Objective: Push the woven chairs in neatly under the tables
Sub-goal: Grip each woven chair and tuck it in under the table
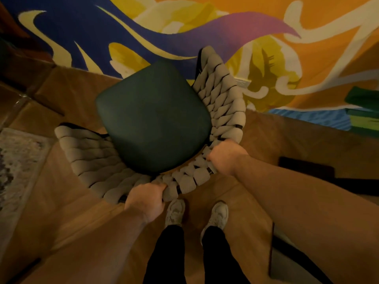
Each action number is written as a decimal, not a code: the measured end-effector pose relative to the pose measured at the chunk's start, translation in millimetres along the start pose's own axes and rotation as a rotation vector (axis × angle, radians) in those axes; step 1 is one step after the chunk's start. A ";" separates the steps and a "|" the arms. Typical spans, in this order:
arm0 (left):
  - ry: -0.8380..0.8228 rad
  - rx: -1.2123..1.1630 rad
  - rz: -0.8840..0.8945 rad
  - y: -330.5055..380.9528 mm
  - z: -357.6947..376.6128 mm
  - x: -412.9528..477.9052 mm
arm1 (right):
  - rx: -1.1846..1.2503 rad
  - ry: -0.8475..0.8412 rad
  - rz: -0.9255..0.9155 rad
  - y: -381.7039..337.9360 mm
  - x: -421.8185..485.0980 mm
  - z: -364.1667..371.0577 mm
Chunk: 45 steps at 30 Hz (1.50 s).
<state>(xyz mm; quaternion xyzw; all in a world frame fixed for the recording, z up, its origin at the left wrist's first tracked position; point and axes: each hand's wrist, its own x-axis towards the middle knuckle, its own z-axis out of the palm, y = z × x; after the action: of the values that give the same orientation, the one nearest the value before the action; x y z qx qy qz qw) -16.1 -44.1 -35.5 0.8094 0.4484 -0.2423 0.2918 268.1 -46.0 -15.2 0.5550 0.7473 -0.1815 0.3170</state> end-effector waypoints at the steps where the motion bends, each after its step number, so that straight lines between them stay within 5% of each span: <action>1: -0.021 0.009 0.020 -2.6 0.8 -1.5 | 0.018 -0.017 0.018 -4.5 -4.3 4.9; 18: -0.274 0.359 0.302 -3.6 6.4 -4.5 | 0.333 -0.035 0.256 -86.2 -97.4 96.4; 36: -0.397 0.588 0.378 43.9 -16.0 28.3 | 0.311 -0.079 0.412 -33.7 -137.4 117.0; 45: -0.377 0.745 0.610 36.0 -49.9 64.8 | 0.599 -0.098 0.561 -62.0 -138.0 118.0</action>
<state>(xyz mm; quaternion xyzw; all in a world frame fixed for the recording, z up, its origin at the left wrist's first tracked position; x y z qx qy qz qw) 52.8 12.7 -33.1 0.8946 0.0150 -0.4311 0.1166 267.0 -237.9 -13.5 0.7956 0.4653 -0.3238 0.2137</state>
